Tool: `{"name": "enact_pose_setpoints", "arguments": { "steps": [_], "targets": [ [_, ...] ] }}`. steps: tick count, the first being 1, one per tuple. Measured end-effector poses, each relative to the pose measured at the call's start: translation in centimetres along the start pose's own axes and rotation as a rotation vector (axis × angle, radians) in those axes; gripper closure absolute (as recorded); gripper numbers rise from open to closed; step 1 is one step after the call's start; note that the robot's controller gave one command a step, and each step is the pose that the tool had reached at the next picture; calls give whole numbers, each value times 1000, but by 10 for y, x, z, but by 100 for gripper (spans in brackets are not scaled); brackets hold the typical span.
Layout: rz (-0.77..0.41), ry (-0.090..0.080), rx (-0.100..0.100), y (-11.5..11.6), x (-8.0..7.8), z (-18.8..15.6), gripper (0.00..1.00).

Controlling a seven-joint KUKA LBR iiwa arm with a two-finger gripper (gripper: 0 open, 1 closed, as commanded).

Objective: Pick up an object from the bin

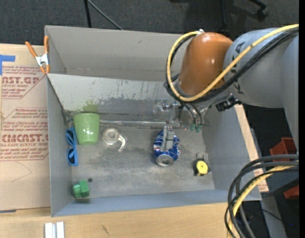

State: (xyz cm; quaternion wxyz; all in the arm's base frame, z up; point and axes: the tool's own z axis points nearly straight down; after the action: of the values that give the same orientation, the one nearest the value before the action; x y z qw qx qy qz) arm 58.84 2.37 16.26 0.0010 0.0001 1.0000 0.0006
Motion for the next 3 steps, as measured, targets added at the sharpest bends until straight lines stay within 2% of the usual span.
{"name": "enact_pose_setpoints", "arguments": {
  "steps": [1, 2, 3],
  "targets": [
    [184, 4, 2, -47, 0, 84, 0],
    [271, -1, 0, -40, 14, 89, 0],
    [270, 1, -2, -39, 13, 87, 100]
  ]
}}
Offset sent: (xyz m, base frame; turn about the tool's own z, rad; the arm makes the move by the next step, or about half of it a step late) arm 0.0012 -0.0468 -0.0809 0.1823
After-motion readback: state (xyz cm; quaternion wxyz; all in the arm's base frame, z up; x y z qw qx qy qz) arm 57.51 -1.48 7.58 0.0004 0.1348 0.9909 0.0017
